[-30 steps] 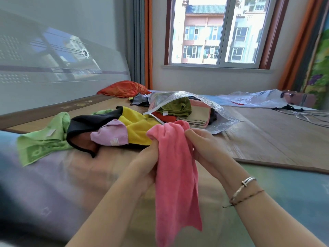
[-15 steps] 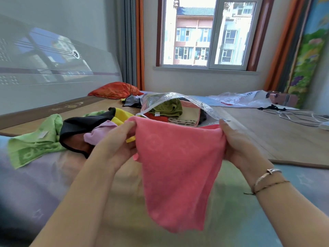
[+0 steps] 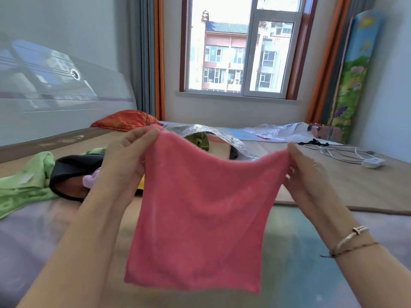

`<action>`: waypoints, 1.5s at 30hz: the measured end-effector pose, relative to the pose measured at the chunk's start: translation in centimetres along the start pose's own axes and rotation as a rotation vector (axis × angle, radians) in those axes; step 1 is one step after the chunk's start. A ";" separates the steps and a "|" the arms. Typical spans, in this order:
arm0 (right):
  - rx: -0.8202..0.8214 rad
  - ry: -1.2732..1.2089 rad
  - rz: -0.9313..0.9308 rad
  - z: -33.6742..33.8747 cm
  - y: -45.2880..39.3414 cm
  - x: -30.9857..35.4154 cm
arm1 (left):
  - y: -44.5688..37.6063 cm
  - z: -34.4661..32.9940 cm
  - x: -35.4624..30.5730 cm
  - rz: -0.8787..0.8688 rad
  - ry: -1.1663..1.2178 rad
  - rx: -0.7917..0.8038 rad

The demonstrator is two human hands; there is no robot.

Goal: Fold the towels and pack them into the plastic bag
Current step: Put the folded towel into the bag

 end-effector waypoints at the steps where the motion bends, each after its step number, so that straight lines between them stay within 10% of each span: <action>1: 0.024 -0.043 0.057 -0.2 0.0 1.2 | 0.3 -0.5 -1.1 -0.060 0.042 0.046; 10: -0.072 0.064 0.269 0.1 0.7 4.9 | 1.8 -0.4 -3.2 -0.176 0.091 -0.047; 21: -0.171 0.404 -0.090 1.3 -5.6 -7.0 | -4.3 3.3 7.5 0.270 -0.172 -0.171; 28: -0.188 0.546 0.070 -0.3 -14.1 -7.2 | -13.7 2.3 7.0 0.066 -0.269 -0.083; 31: 0.075 0.687 -0.256 -0.4 -15.0 -10.6 | -15.4 2.1 10.6 0.273 -0.608 0.096; 35: -0.021 1.044 -0.332 3.2 -12.5 -14.3 | -12.3 4.0 13.2 0.268 -1.128 0.012; 38: -0.079 1.065 -0.281 4.6 -9.1 -14.7 | -8.7 4.9 13.4 0.182 -1.082 -0.105; 45: 0.023 1.159 -0.496 4.6 -4.1 -12.4 | -3.5 6.1 17.0 0.611 -0.726 -0.028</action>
Point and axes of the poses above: each hand's wrist, its own y-axis away from the middle knuckle, its own z-axis out of the back of the hand, x = y × z, the point moved 6 cm from there along -y, towards the middle knuckle, and after that the axes turned 6 degrees about x, right-handed, at the moved point
